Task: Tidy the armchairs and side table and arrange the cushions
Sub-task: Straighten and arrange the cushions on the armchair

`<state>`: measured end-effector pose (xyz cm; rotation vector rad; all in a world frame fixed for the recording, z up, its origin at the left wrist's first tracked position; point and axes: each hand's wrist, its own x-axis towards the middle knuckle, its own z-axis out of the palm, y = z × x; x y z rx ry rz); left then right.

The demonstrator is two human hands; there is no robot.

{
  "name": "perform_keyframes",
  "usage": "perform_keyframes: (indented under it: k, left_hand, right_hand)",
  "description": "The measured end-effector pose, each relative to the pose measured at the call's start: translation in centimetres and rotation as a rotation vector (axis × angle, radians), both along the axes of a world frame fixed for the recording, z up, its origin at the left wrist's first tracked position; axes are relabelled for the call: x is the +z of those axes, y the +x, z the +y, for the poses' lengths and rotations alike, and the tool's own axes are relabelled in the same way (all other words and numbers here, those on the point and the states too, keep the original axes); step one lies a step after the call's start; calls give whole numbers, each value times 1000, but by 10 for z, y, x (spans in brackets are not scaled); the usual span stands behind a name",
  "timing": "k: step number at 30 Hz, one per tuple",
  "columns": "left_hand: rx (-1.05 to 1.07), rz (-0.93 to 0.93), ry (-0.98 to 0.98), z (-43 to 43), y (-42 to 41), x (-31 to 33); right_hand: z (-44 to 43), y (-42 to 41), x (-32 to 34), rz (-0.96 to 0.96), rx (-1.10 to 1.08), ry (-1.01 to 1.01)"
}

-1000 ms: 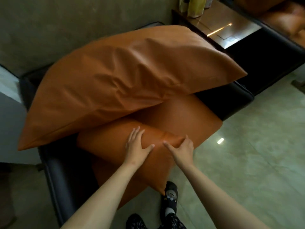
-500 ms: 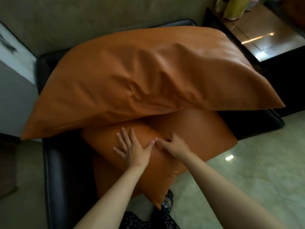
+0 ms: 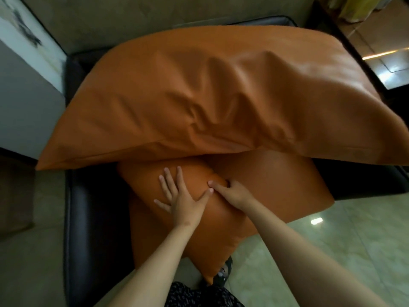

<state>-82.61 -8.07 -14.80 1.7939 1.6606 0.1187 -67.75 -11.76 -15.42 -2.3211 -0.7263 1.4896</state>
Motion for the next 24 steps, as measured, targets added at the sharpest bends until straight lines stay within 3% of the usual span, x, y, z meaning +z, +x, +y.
perform_keyframes:
  k: [6, 15, 18, 24]
  left_hand:
    - [30, -109, 28, 9, -43, 9]
    - [265, -11, 2, 6, -137, 18]
    - [260, -36, -63, 3, -158, 21]
    - [239, -62, -223, -20, -166, 21]
  right_hand:
    - [-7, -44, 24, -53, -2, -37]
    - [-20, -165, 42, -210, 102, -51]
    - [-26, -191, 33, -265, 7, -22]
    - [-38, -188, 15, -58, -211, -26]
